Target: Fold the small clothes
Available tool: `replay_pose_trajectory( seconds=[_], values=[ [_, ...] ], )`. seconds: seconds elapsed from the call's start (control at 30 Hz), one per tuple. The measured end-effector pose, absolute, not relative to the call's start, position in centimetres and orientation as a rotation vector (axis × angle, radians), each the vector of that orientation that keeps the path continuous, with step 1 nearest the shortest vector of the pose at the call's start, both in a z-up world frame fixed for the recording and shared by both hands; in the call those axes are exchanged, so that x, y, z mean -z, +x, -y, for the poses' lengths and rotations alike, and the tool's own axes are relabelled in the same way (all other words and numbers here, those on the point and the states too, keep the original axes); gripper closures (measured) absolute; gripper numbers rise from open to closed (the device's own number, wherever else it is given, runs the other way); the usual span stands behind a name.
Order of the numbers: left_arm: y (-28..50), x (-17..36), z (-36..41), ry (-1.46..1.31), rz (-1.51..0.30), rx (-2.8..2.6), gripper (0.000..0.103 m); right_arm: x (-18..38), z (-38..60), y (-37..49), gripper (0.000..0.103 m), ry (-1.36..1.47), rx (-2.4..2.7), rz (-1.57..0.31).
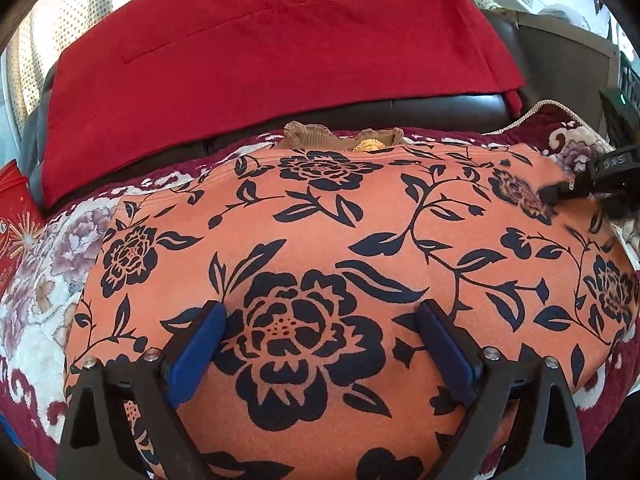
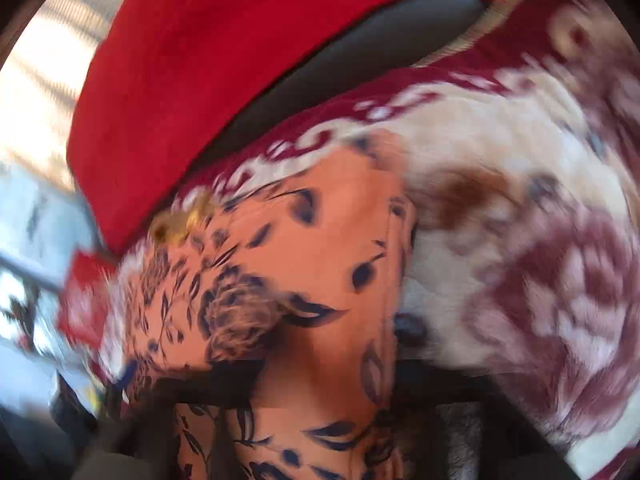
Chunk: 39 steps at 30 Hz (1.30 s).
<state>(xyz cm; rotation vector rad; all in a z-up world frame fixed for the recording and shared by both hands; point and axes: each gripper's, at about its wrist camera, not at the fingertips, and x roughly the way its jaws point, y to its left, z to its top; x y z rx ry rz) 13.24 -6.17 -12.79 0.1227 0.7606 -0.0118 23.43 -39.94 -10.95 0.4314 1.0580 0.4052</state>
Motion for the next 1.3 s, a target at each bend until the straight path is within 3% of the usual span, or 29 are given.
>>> replay_pose_trajectory(
  seconds=[0.1, 0.17, 0.2, 0.23, 0.27, 0.3, 0.33, 0.37, 0.47, 0.63, 0.73, 1.0, 1.03, 1.07, 1.1, 1.17, 1.27, 1.3],
  values=[
    [13.2, 12.9, 5.9, 0.109, -0.75, 0.02, 0.006, 7.7, 38.4, 21.2, 0.088, 0.216, -0.277, -0.909],
    [13.1, 13.0, 6.0, 0.109, -0.741, 0.015, 0.005, 9.9, 38.5, 21.7, 0.083, 0.199, -0.186, -0.967],
    [13.1, 13.0, 6.0, 0.112, -0.739, 0.012, 0.005, 11.0, 38.9, 22.0, 0.072, 0.232, -0.169, -1.004],
    [13.1, 12.9, 6.0, 0.111, -0.74, 0.014, 0.005, 11.3, 39.4, 21.8, 0.069, 0.275, -0.152, -0.992],
    [13.1, 12.9, 5.9, 0.105, -0.742, 0.019, 0.005, 10.8, 40.0, 20.9, 0.055, 0.317, -0.138, -0.952],
    [13.2, 12.9, 5.7, 0.097, -0.745, 0.024, 0.005, 10.2, 40.5, 19.8, 0.028, 0.346, -0.12, -0.92],
    [13.2, 12.9, 5.7, 0.092, -0.744, 0.025, 0.005, 9.8, 40.8, 18.9, 0.019, 0.367, -0.108, -0.895],
    [13.2, 12.9, 5.7, 0.094, -0.74, 0.023, 0.005, 9.0, 41.1, 17.2, 0.017, 0.408, -0.093, -0.848],
    [13.0, 13.0, 5.7, 0.09, -0.73, 0.02, 0.005, 8.1, 40.9, 11.8, 0.017, 0.549, -0.152, -0.78],
    [13.0, 12.9, 5.8, 0.088, -0.732, 0.019, 0.005, 11.9, 37.7, 5.3, 0.017, 0.737, -0.241, -0.823],
    [13.1, 12.8, 5.7, 0.088, -0.737, 0.021, 0.005, 14.8, 37.4, 5.1, 0.017, 0.823, -0.231, -0.889],
    [11.3, 10.0, 2.9, -0.045, -0.712, -0.005, 0.005, 15.9, 40.6, 8.7, 0.018, 1.048, -0.186, -0.815],
    [11.8, 11.0, 2.8, -0.032, -0.754, -0.012, 0.005, 15.8, 40.7, 9.0, 0.02, 1.051, -0.175, -0.805],
    [12.5, 12.4, 2.9, 0.0, -0.813, -0.01, 0.004, 15.8, 40.9, 9.4, 0.029, 1.04, -0.166, -0.796],
    [12.6, 12.9, 3.1, 0.026, -0.804, -0.009, 0.003, 15.6, 41.0, 9.6, 0.049, 1.024, -0.157, -0.795],
    [12.4, 12.1, 3.2, 0.044, -0.786, -0.007, 0.004, 15.3, 41.0, 10.3, 0.064, 0.999, -0.14, -0.813],
    [12.1, 10.3, 3.1, 0.001, -0.741, 0.006, 0.004, 15.0, 41.3, 11.0, 0.063, 0.968, -0.148, -0.803],
    [12.1, 10.3, 3.2, 0.01, -0.725, -0.004, 0.004, 14.5, 41.5, 10.9, 0.055, 0.961, -0.144, -0.808]
  ],
)
